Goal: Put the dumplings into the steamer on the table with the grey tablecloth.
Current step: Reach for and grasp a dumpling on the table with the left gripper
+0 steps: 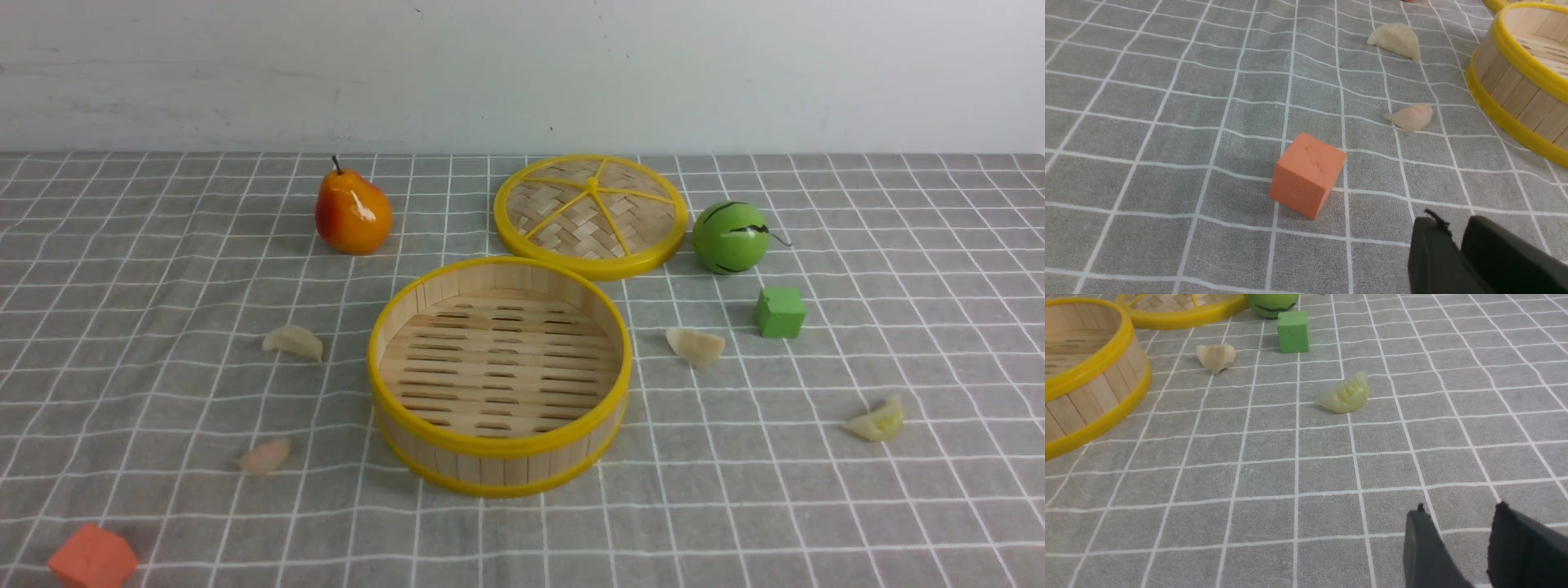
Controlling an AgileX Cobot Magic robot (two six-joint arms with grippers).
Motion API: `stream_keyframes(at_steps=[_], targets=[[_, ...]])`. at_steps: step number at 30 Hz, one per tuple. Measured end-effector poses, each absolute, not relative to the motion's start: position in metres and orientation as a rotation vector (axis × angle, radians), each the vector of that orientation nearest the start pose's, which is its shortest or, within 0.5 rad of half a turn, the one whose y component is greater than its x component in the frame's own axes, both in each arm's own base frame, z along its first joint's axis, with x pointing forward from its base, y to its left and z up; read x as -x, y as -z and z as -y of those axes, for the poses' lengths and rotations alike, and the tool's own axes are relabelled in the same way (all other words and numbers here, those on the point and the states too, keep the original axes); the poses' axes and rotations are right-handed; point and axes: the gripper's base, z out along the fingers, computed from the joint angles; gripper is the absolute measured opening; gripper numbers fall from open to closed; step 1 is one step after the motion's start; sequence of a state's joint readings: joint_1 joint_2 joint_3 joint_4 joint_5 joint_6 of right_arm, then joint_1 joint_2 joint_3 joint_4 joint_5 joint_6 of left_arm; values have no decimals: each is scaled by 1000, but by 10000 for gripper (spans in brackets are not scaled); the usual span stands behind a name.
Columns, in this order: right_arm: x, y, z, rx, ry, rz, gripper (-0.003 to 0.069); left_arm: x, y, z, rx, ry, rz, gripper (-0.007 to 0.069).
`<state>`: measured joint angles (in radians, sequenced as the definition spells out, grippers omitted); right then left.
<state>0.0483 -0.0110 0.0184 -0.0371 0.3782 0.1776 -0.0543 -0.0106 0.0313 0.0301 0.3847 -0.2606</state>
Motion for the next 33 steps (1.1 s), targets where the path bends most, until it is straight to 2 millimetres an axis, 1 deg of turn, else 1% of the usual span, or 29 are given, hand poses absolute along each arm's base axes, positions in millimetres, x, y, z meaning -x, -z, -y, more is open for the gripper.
stream_keyframes(at_steps=[6, 10, 13, 16, 19, 22, 24, 25, 26, 27, 29, 30, 31, 32, 33], targets=[[-52, -174, -1, -95, -114, -1868, 240, -52, -169, 1, 155, 151, -1884, 112], [-53, -174, 1, -57, -55, -1863, 240, -52, -169, -1, 119, 96, -1883, 112], [-53, -175, 2, -39, -31, -1847, 240, -53, -169, -2, 112, 85, -1879, 112], [-55, -182, 1, -16, -29, -1751, 240, -54, -173, -1, 104, 91, -1838, 112], [-57, -196, -1, 26, -22, -1597, 240, -56, -184, 0, 86, 111, -1719, 114], [-56, -209, -4, 74, -14, -1448, 240, -57, -199, 3, 60, 138, -1549, 120], [-54, -220, -6, 89, -42, -1319, 240, -56, -210, 4, 42, 155, -1428, 122], [-53, -222, -7, 89, -46, -1306, 240, -56, -212, 4, 38, 159, -1404, 122], [-50, -230, -9, 82, -98, -1206, 240, -53, -221, 5, 28, 179, -1304, 123], [-48, -234, -10, 78, -127, -1158, 240, -52, -225, 6, 25, 188, -1263, 122], [-44, -242, -12, 64, -198, -1066, 240, -48, -236, 7, 32, 246, -1133, 126], [-43, -245, -12, 54, -235, -1035, 240, -45, -241, 8, 52, 308, -1066, 127], [-42, -246, -13, 45, -262, -1021, 240, -44, -244, 8, 73, 359, -1037, 127], [-42, -246, -13, 45, -262, -1021, 240, -44, -244, 8, 73, 359, -1037, 127], [-42, -246, -13, 30, -293, -1016, 240, -42, -246, 8, 129, 468, -1012, 123]])
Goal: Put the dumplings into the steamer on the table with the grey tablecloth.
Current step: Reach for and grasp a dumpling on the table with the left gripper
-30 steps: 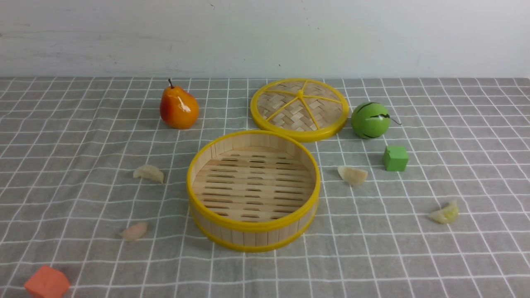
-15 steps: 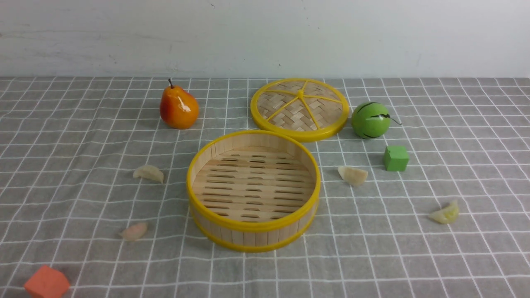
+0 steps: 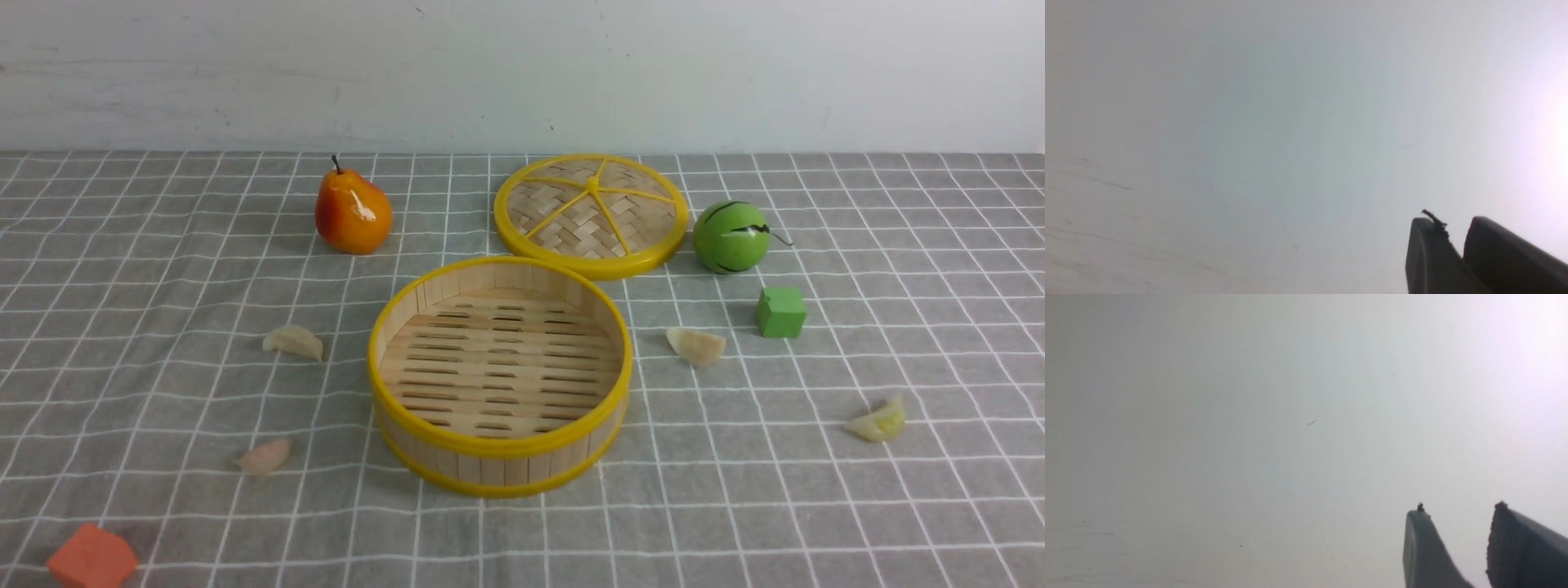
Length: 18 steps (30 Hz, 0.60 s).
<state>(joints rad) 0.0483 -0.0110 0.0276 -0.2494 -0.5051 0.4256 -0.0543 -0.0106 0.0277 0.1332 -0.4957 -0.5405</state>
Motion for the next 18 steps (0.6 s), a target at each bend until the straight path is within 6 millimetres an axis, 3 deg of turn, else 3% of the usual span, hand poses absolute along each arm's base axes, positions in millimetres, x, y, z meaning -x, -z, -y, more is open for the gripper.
stream_keyframes(at_steps=[3, 6, 8, 9, 10, 13, 14, 15, 16, 18], targets=[[-41, -251, -13, 18, -308, -1013, 203, -37, -269, 7, 199, 588, -995, 80], [-39, -275, -12, 10, -303, -1000, 64, -29, -314, 6, 214, 594, -1003, -15], [-42, -291, -11, -3, -291, -1037, 0, -28, -348, 5, 214, 545, -1040, -14], [-46, -296, -10, -10, -286, -1065, -9, -31, -356, 4, 220, 521, -1072, -14], [-52, -306, -9, -28, -272, -1124, -13, -39, -374, 4, 227, 483, -1124, -14], [-73, -316, -6, -74, -231, -1319, -9, -73, -389, 3, 225, 383, -1272, -14], [-82, -316, -5, -89, -209, -1405, -8, -89, -388, 3, 234, 357, -1340, -14], [-84, -316, -5, -92, -204, -1424, -8, -93, -387, 3, 238, 354, -1355, -14], [-100, -310, -3, -119, -159, -1592, -8, -119, -380, 2, 282, 316, -1494, -14], [-114, -299, 0, -167, -104, -1797, -7, -147, -367, 1, 356, 287, -1667, -14]])
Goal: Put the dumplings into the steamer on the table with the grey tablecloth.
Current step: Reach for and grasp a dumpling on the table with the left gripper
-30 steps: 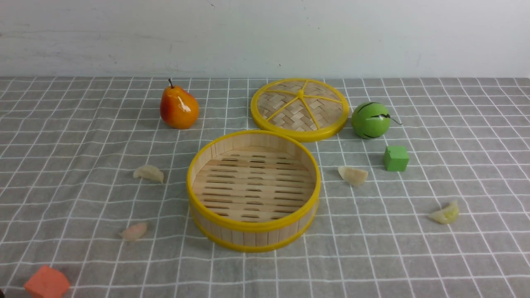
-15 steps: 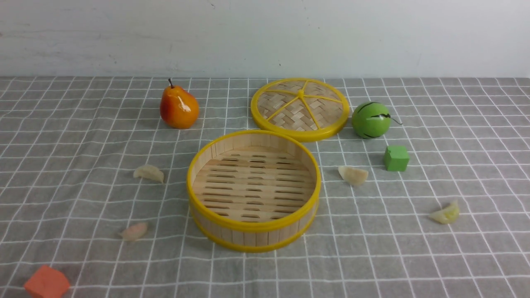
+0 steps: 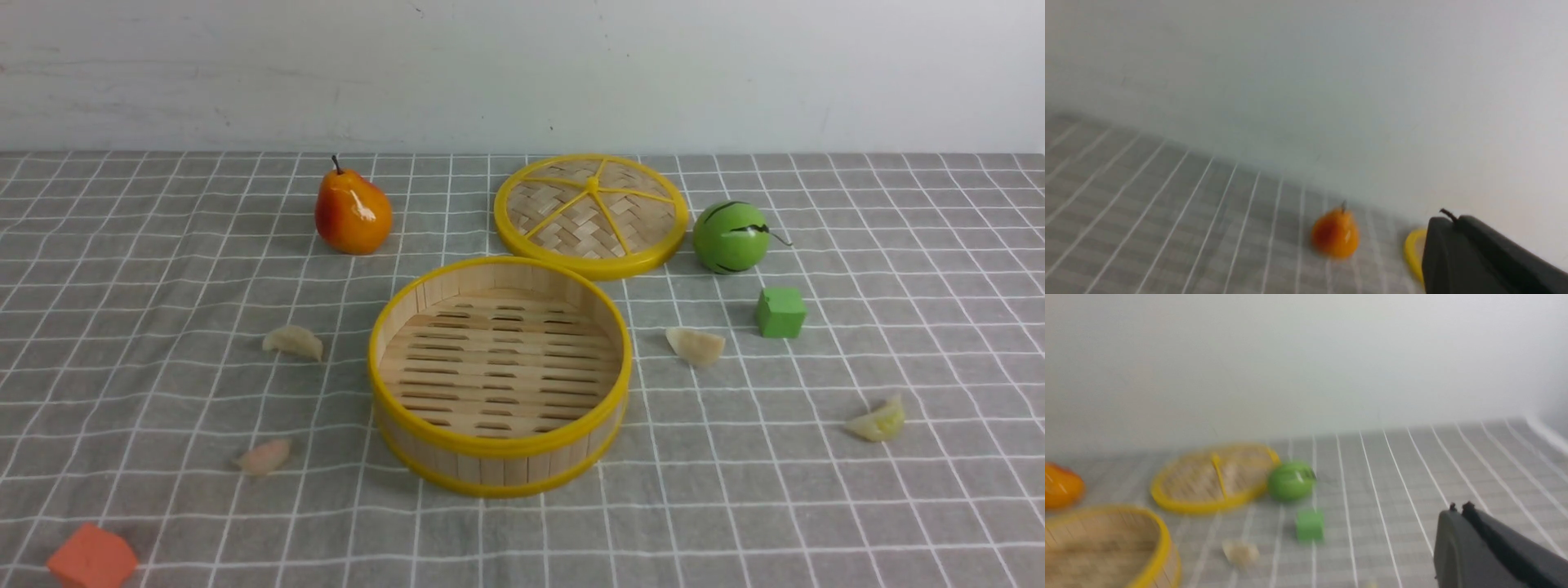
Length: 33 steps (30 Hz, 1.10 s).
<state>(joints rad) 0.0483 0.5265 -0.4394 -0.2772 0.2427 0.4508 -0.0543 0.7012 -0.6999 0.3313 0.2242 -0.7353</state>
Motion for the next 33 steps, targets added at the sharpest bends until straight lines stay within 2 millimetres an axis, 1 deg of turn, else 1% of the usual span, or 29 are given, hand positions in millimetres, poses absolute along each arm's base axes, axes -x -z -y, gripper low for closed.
stream_keyframes(at_steps=[1, 3, 4, 5, 6, 8, 9, 10, 11, 12, 13, 14, 16, 17, 18, 19, 20, 21, 22, 23, 24, 25, 26, 27, 29, 33], targets=[[-121, -293, 2, -190, -77, -1904, -7, -157, -363, 1, 395, 284, -1733, -14], [-129, -282, 1, -202, -40, -2092, -7, -182, -347, 2, 457, 249, -1927, -14], [-132, -279, 0, -192, -40, -2131, -7, -189, -344, 3, 462, 241, -1975, -14], [-136, -270, -4, -153, -35, -2245, -7, -202, -339, 5, 469, 244, -2062, -14], [-138, -266, -7, -119, -45, -2287, -7, -211, -335, 7, 459, 239, -2128, -14], [-145, -254, -19, -14, -87, -2403, -5, -236, -324, 14, 466, 285, -2244, -14], [-146, -253, -20, -15, -97, -2411, -5, -239, -323, 14, 475, 295, -2249, -14], [-149, -249, -25, 35, -115, -2437, -5, -252, -317, 18, 473, 319, -2288, -14], [-154, -243, -34, 115, -157, -2474, -5, -275, -304, 22, 450, 338, -2339, -9], [-154, -243, -35, 125, -162, -2472, -5, -275, -306, 22, 445, 343, -2333, -9], [-158, -241, -42, 196, -188, -2481, -4, -295, -293, 25, 437, 357, -2361, 21], [-160, -240, -46, 255, -200, -2479, -3, -307, -288, 27, 442, 378, -2360, 54], [-163, -241, -52, 317, -217, -2462, -3, -330, -275, 29, 463, 400, -2369, 150], [-164, -241, -53, 326, -222, -2456, -3, -337, -271, 30, 471, 404, -2376, 186], [-165, -242, -55, 336, -232, -2444, -2, -351, -261, 31, 482, 409, -2392, 279], [-166, -242, -55, 336, -232, -2440, -2, -354, -257, 31, 487, 408, -2403, 306], [-167, -243, -56, 335, -238, -2431, -2, -370, -248, 33, 492, 410, -2431, 409], [-167, -243, -56, 333, -240, -2429, -2, -377, -243, 33, 494, 409, -2448, 454], [-167, -243, -56, 332, -241, -2429, -2, -381, -239, 34, 496, 409, -2467, 483], [-167, -244, -56, 334, -242, -2425, -2, -392, -230, 36, 501, 407, -2498, 531], [-167, -244, -56, 334, -242, -2425, -2, -392, -227, 36, 504, 405, -2507, 535], [-168, -244, -56, 331, -243, -2419, -2, -401, -217, 39, 501, 388, -2534, 553], [-168, -244, -56, 329, -244, -2417, -2, -411, -209, 43, 489, 358, -2551, 553], [-168, -244, -56, 329, -244, -2417, -2, -411, -206, 44, 488, 352, -2558, 552], [-168, -245, -56, 328, -244, -2412, -2, -424, -192, 52, 485, 280, -2574, 524], [-168, -245, -56, 330, -245, -2410, -2, -443, -178, 57, 509, 162, -2573, 440]])
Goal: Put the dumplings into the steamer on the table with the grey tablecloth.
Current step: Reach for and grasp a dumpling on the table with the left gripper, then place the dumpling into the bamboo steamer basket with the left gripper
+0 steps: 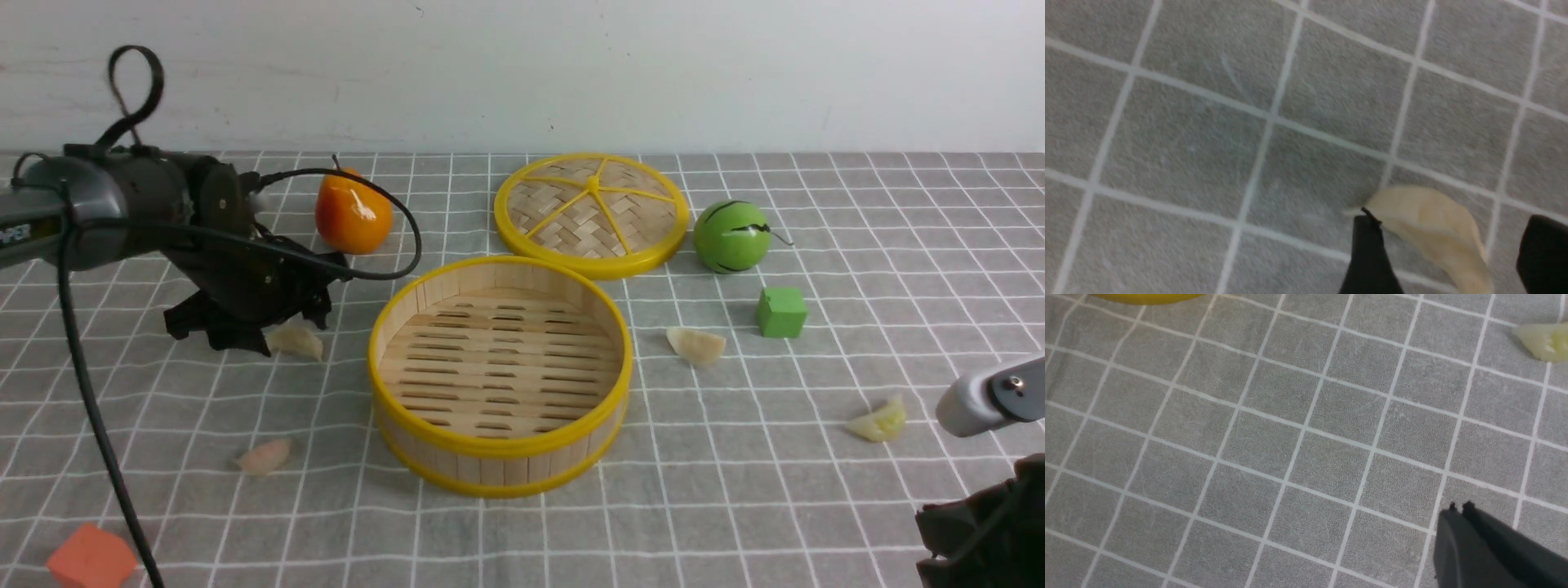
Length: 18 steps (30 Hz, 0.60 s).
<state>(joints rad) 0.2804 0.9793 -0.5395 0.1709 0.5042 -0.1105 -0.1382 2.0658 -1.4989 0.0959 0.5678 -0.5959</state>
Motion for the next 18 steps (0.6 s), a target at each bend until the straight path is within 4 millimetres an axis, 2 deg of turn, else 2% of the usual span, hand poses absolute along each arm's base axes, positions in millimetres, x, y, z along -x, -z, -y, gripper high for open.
stream_keyframes(at_steps=[3, 6, 10, 11, 13, 15, 16, 17, 18], targets=[[-168, -245, -56, 329, -245, -2408, -2, -452, -169, 58, 474, 94, -2587, 337], [-168, -245, -56, 328, -246, -2408, -2, -452, -162, 66, 368, 34, -2618, 161], [-168, -245, -56, 325, -249, -2407, -1, -448, -170, 74, 290, 10, -2634, 167], [-168, -245, -56, 325, -249, -2406, -1, -445, -175, 76, 278, 9, -2634, 167], [-168, -245, -56, 325, -249, -2406, 0, -440, -198, 83, 248, 32, -2592, 167], [-169, -245, -56, 325, -249, -2405, 1, -432, -228, 91, 212, 73, -2533, 167], [-169, -245, -56, 324, -249, -2406, 1, -425, -248, 100, 175, 109, -2491, 167], [-169, -245, -56, 324, -249, -2405, 1, -422, -254, 105, 149, 125, -2478, 167], [-169, -245, -56, 324, -249, -2405, 1, -414, -273, 119, 78, 172, -2430, 167]])
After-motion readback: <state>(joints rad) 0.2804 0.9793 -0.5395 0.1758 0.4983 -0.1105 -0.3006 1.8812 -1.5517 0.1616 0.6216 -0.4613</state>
